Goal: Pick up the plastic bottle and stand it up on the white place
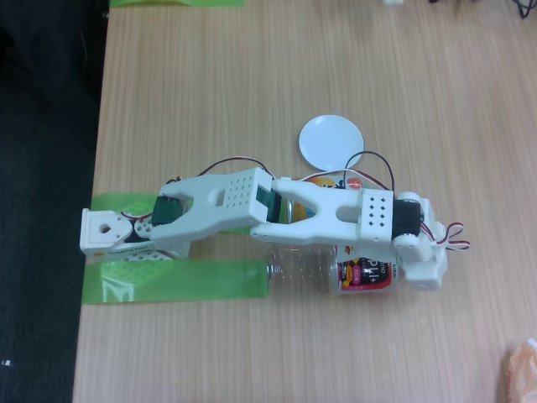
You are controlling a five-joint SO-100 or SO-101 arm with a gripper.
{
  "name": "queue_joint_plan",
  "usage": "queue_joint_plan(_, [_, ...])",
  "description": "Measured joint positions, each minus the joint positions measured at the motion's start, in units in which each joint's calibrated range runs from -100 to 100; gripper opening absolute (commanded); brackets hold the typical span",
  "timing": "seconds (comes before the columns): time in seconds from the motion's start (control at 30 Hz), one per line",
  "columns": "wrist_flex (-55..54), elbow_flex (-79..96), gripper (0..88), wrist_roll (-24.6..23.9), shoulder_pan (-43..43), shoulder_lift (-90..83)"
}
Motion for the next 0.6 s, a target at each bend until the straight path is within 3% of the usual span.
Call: queue_joint_plan(0.6, [5.44,0.00,25.9,0.00,0.00,0.00])
